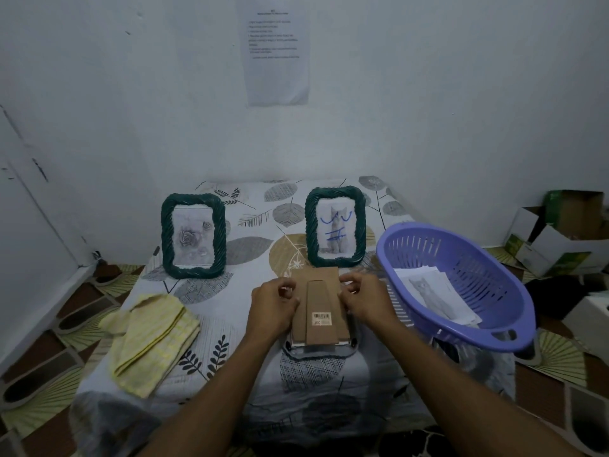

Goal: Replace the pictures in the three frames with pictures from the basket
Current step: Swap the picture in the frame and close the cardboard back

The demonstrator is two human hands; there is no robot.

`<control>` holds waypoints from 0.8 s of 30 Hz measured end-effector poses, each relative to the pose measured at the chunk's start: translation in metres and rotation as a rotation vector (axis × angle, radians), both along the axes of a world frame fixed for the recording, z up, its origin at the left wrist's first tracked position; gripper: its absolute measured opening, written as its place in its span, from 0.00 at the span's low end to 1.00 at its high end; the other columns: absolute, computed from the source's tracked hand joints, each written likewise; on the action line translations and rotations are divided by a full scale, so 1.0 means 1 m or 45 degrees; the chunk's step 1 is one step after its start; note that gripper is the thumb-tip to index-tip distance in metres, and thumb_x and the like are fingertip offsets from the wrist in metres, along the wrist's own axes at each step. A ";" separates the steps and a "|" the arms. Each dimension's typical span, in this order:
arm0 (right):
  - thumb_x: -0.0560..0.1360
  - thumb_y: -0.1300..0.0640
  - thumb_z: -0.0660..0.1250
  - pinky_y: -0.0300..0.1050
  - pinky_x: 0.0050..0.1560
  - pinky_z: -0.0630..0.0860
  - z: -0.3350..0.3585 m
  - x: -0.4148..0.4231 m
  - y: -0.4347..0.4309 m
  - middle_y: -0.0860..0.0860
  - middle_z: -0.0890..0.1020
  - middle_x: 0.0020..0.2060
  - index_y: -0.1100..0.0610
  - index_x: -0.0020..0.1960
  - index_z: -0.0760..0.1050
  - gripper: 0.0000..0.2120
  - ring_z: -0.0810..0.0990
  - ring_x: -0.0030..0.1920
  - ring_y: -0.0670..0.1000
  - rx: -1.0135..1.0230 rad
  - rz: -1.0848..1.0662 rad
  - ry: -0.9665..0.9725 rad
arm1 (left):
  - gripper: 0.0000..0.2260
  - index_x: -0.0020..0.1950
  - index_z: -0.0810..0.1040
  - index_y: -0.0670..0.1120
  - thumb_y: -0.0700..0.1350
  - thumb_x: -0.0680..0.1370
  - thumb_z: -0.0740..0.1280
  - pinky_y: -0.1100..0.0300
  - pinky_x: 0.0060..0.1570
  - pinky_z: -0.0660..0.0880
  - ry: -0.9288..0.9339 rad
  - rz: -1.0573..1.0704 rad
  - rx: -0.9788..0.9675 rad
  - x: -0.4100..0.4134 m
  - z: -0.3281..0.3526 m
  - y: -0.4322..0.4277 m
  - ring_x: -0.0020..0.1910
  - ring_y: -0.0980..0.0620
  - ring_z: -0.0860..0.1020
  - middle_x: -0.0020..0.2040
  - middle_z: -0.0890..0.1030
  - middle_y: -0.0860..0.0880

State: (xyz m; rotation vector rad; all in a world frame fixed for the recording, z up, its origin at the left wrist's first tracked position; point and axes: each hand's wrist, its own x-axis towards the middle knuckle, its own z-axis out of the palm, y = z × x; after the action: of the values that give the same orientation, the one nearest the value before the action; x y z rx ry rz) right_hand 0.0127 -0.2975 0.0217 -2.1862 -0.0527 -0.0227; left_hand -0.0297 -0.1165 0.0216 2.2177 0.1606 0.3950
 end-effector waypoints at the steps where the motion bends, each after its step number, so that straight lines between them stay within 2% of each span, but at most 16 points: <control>1: 0.76 0.63 0.66 0.46 0.44 0.80 -0.001 -0.001 0.000 0.55 0.84 0.46 0.58 0.61 0.77 0.14 0.80 0.41 0.50 -0.039 0.007 -0.003 | 0.13 0.56 0.82 0.44 0.38 0.72 0.73 0.60 0.52 0.78 0.002 -0.002 0.005 0.000 -0.002 0.000 0.44 0.55 0.79 0.51 0.83 0.46; 3: 0.76 0.63 0.65 0.41 0.41 0.79 -0.004 -0.002 0.000 0.55 0.84 0.46 0.58 0.62 0.77 0.15 0.80 0.40 0.48 -0.109 0.016 -0.021 | 0.14 0.57 0.81 0.43 0.38 0.72 0.73 0.60 0.52 0.78 0.016 -0.008 0.028 0.000 -0.005 -0.001 0.44 0.54 0.79 0.52 0.83 0.45; 5: 0.76 0.64 0.64 0.31 0.34 0.73 -0.006 -0.002 0.000 0.54 0.84 0.45 0.58 0.61 0.78 0.14 0.79 0.37 0.45 -0.177 0.020 -0.054 | 0.14 0.58 0.80 0.43 0.38 0.72 0.72 0.63 0.49 0.76 0.038 -0.015 0.052 0.000 -0.007 -0.001 0.44 0.54 0.78 0.53 0.82 0.45; 6: 0.75 0.64 0.65 0.30 0.32 0.70 -0.007 -0.002 0.000 0.54 0.85 0.45 0.58 0.61 0.78 0.15 0.78 0.37 0.45 -0.199 0.021 -0.065 | 0.15 0.59 0.80 0.43 0.38 0.73 0.72 0.64 0.48 0.75 0.048 -0.016 0.061 0.000 -0.008 -0.002 0.44 0.55 0.78 0.53 0.82 0.46; 11: 0.74 0.61 0.69 0.38 0.43 0.72 -0.008 -0.002 0.000 0.50 0.83 0.38 0.56 0.62 0.78 0.16 0.80 0.41 0.47 -0.277 0.081 -0.097 | 0.14 0.59 0.80 0.43 0.39 0.74 0.71 0.66 0.46 0.73 0.050 -0.032 0.112 -0.002 -0.009 -0.002 0.42 0.56 0.77 0.52 0.81 0.46; 15: 0.75 0.59 0.68 0.44 0.53 0.78 -0.007 -0.004 -0.001 0.53 0.85 0.46 0.56 0.62 0.78 0.15 0.81 0.48 0.51 -0.395 0.156 -0.124 | 0.13 0.58 0.80 0.44 0.39 0.74 0.70 0.68 0.45 0.71 0.061 -0.051 0.179 -0.003 -0.012 -0.001 0.41 0.57 0.77 0.51 0.82 0.46; 18: 0.75 0.59 0.67 0.47 0.54 0.79 -0.007 -0.005 -0.002 0.54 0.84 0.48 0.56 0.58 0.80 0.12 0.81 0.50 0.53 -0.468 0.200 -0.162 | 0.12 0.58 0.81 0.43 0.39 0.74 0.70 0.65 0.48 0.75 0.066 -0.054 0.207 -0.003 -0.013 -0.001 0.42 0.55 0.78 0.50 0.83 0.46; 21: 0.74 0.61 0.64 0.49 0.51 0.78 -0.010 -0.006 -0.001 0.56 0.83 0.47 0.60 0.50 0.82 0.09 0.81 0.48 0.56 -0.566 0.274 -0.260 | 0.03 0.44 0.82 0.44 0.40 0.74 0.68 0.59 0.44 0.77 0.038 -0.085 0.355 -0.004 -0.015 -0.002 0.39 0.53 0.78 0.42 0.83 0.46; 23: 0.75 0.60 0.64 0.44 0.49 0.75 -0.013 -0.007 -0.001 0.54 0.80 0.49 0.57 0.51 0.83 0.10 0.79 0.50 0.55 -0.620 0.311 -0.292 | 0.11 0.32 0.74 0.48 0.41 0.74 0.67 0.59 0.38 0.74 0.038 -0.097 0.457 -0.004 -0.019 -0.002 0.36 0.52 0.76 0.36 0.80 0.46; 24: 0.76 0.59 0.64 0.43 0.49 0.73 -0.014 -0.007 -0.002 0.53 0.79 0.51 0.55 0.53 0.83 0.11 0.78 0.51 0.54 -0.633 0.320 -0.306 | 0.14 0.30 0.69 0.50 0.42 0.74 0.66 0.58 0.37 0.73 0.037 -0.104 0.489 -0.003 -0.021 -0.001 0.36 0.51 0.74 0.34 0.77 0.47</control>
State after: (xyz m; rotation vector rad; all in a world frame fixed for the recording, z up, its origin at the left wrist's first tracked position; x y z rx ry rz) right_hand 0.0059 -0.2993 0.0074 -2.6446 -0.5169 -0.1439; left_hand -0.0329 -0.1178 0.0003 2.5986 0.0085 0.3731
